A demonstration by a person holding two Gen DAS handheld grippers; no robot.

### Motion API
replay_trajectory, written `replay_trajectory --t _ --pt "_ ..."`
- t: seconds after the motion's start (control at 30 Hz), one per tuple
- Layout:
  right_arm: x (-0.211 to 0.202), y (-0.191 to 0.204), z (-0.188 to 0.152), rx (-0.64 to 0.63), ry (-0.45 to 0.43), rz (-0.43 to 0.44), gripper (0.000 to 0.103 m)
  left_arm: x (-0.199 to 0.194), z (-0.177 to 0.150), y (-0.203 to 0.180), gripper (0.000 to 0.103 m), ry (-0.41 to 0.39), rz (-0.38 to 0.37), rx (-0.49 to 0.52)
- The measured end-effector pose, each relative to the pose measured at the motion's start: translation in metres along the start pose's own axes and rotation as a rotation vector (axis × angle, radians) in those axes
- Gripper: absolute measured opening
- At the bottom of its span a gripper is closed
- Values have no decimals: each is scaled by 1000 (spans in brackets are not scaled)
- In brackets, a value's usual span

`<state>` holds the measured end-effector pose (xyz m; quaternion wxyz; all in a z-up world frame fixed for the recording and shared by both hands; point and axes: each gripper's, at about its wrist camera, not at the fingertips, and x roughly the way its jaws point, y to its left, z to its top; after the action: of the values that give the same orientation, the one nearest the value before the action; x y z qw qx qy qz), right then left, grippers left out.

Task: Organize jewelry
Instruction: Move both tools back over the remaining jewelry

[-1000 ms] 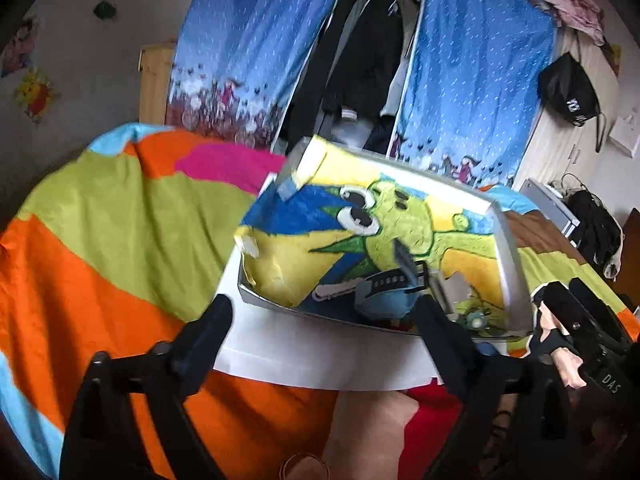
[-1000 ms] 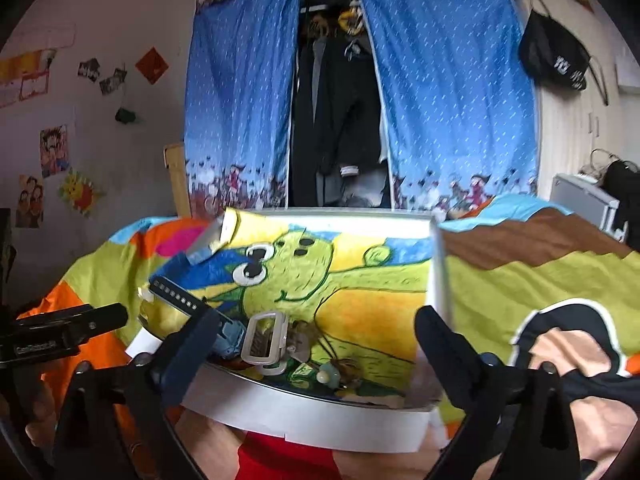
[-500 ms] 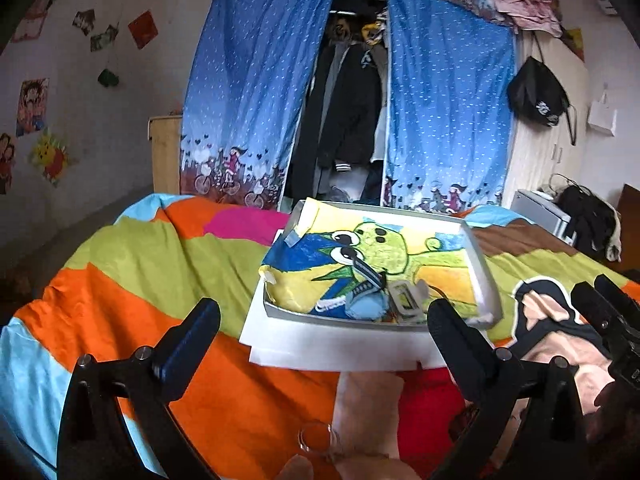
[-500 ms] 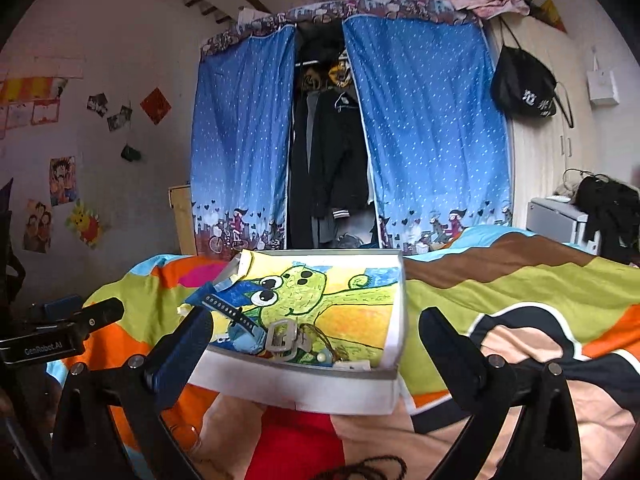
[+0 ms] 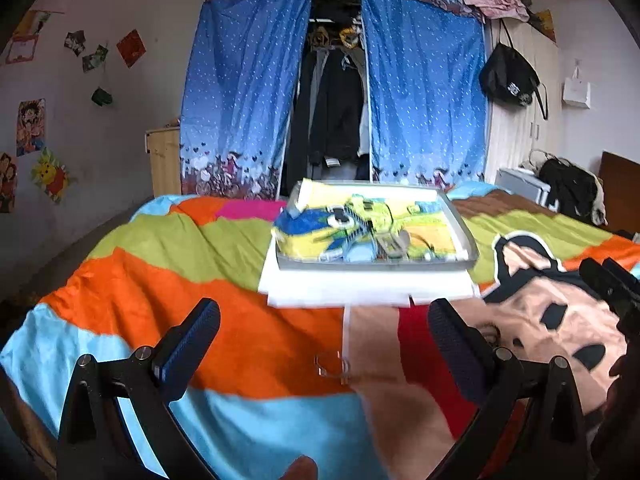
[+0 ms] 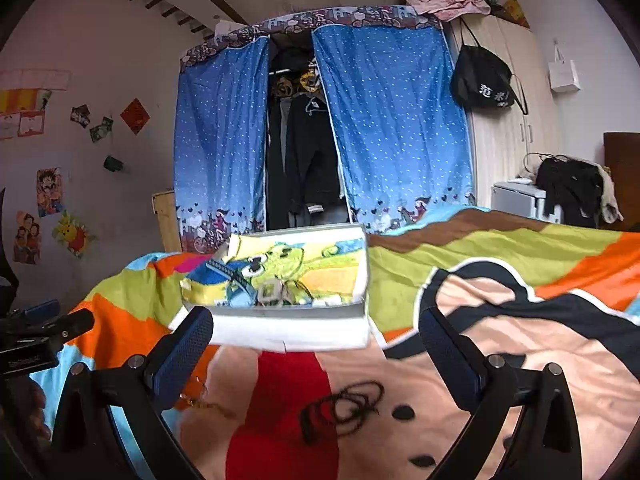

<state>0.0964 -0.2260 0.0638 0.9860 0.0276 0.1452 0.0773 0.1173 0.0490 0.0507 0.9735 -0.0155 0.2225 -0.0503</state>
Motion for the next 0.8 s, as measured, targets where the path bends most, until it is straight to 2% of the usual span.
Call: replay_trajectory --t 0.13,0.4,0.57,0.8 --pt "-14 -4 -20 -3 42 -29 103 -3 -29 -2 102 77 -56 30" --pt "-4 -13 -62 -4 196 -55 103 4 -74 -11 102 197 -39 95" --pt "9 -15 -82 6 277 -43 103 12 -88 -16 102 243 -45 95" --pt "18 -29 -96 37 346 -29 103 31 -94 -25 102 313 -69 116"
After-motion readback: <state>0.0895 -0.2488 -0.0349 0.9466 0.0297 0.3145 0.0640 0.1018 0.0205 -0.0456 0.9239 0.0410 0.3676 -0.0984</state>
